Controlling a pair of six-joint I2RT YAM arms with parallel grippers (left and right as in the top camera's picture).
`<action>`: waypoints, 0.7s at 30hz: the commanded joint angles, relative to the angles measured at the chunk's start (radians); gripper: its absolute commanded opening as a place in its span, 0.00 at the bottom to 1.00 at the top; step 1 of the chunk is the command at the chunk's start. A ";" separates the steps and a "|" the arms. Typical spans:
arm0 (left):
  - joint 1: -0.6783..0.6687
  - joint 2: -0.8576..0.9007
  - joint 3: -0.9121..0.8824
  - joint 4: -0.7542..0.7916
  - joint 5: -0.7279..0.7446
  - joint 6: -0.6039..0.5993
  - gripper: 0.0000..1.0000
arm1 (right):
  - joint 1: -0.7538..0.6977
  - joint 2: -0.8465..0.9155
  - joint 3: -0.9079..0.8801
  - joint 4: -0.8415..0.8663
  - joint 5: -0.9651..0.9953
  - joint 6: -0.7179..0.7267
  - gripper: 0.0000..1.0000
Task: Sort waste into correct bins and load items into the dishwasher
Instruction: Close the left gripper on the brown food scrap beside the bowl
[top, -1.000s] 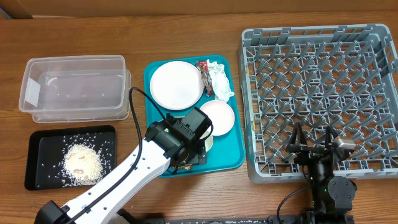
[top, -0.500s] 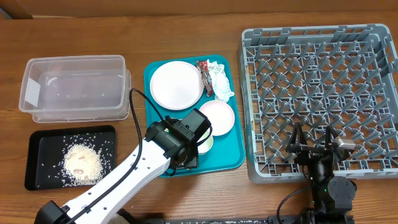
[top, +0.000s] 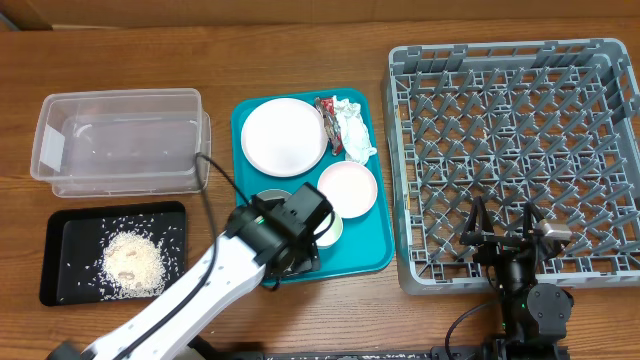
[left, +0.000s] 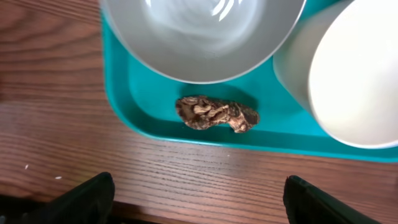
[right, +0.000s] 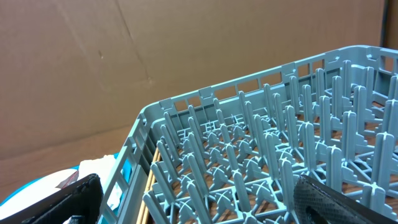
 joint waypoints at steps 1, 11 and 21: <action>0.016 -0.135 -0.005 -0.043 -0.110 -0.122 0.90 | -0.003 -0.009 -0.011 0.006 -0.005 -0.004 1.00; 0.256 -0.220 -0.010 -0.178 -0.071 -0.377 0.97 | -0.003 -0.009 -0.011 0.006 -0.005 -0.004 1.00; 0.261 -0.220 -0.162 -0.116 0.124 -0.460 1.00 | -0.003 -0.009 -0.011 0.006 -0.005 -0.004 1.00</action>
